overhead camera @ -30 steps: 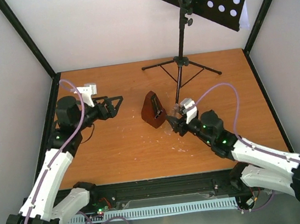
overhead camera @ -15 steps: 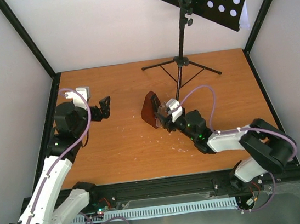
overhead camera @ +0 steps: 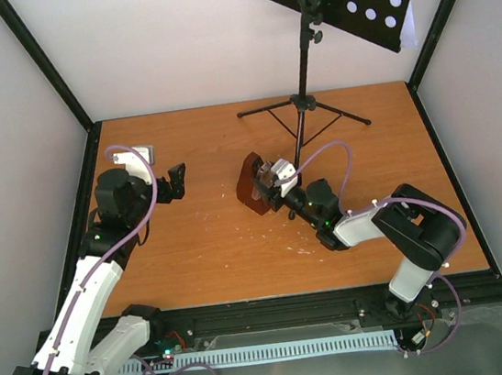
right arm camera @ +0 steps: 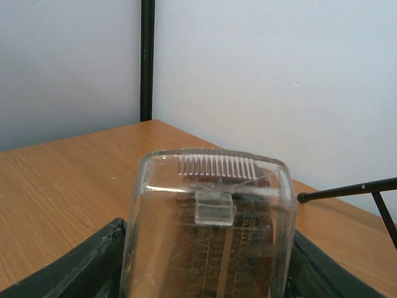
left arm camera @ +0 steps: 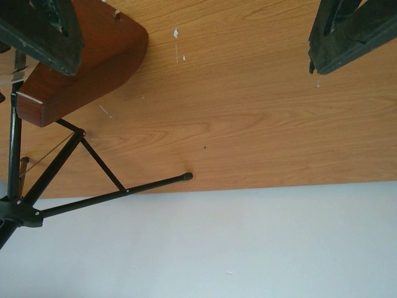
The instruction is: Pack up the instrument practice props
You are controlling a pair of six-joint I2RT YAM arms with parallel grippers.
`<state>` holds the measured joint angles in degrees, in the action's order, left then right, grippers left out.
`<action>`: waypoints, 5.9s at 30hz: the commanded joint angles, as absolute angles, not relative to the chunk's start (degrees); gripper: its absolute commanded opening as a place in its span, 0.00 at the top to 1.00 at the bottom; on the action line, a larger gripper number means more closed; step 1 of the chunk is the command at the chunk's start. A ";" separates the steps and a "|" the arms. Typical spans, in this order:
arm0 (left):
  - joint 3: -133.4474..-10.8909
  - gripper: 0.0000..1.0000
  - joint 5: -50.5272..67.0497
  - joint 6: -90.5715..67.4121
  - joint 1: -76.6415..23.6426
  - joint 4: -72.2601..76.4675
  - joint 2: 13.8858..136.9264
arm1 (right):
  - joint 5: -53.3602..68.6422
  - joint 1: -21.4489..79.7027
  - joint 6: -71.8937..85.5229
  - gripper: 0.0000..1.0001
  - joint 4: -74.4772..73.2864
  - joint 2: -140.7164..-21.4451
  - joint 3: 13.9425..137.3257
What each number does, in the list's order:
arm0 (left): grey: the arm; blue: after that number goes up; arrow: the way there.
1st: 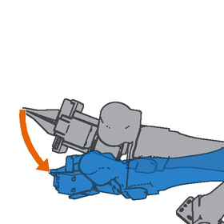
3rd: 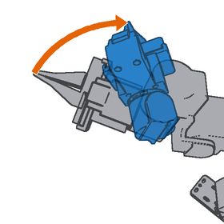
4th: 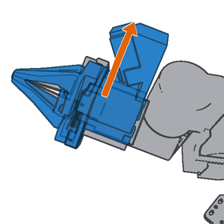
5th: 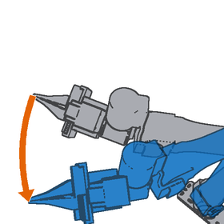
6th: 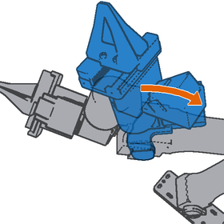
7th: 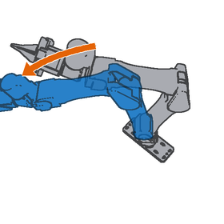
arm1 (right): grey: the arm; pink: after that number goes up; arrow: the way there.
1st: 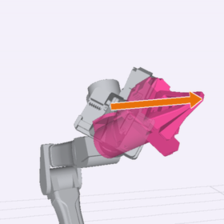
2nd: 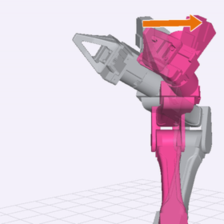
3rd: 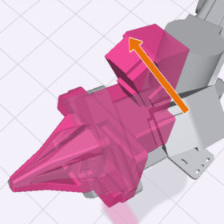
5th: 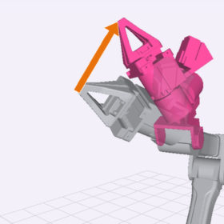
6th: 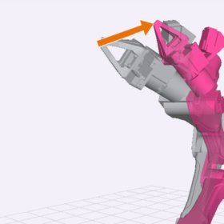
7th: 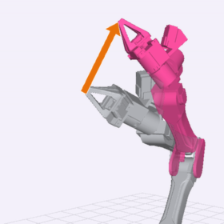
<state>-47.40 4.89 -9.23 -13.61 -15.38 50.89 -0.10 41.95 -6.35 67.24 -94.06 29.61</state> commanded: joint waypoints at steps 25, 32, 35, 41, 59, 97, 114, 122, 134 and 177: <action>-47.55 0.01 4.48 -6.90 -13.36 -15.64 50.92 | 8.33 37.44 -8.52 0.50 72.60 -99.78 31.30; -47.41 0.00 4.49 -6.89 -13.36 -15.70 50.98 | 8.42 37.35 -9.71 0.49 74.54 -101.69 31.37; -47.45 0.00 4.48 -6.85 -13.38 -15.71 50.98 | 8.77 37.29 -9.70 0.49 74.11 -102.23 31.72; -47.45 0.01 4.39 -6.86 -13.35 -15.70 50.98 | 9.88 36.66 -8.47 0.49 73.61 -103.14 31.91; -47.41 0.01 4.54 -6.85 -13.39 -15.73 51.26 | 6.22 36.56 -7.79 0.47 68.22 -102.48 31.43; -47.36 0.01 4.39 -6.85 -13.38 -16.09 51.24 | 8.50 36.56 -8.08 0.39 56.05 -102.67 36.52; -47.33 0.01 4.54 -6.85 -13.36 -16.30 50.82 | 10.21 36.21 -7.49 0.27 49.75 -101.48 40.32; -47.35 0.01 4.74 -6.81 -13.36 -16.31 50.67 | 10.05 35.94 -8.73 0.09 47.81 -100.46 41.65; -47.29 0.01 4.49 -6.82 -13.40 -16.32 50.25 | 7.73 35.77 -9.40 0.00 51.42 -93.26 35.44; -87.36 0.03 26.73 5.18 -31.36 -27.38 103.72 | 20.27 26.37 8.17 0.00 17.68 -33.88 20.34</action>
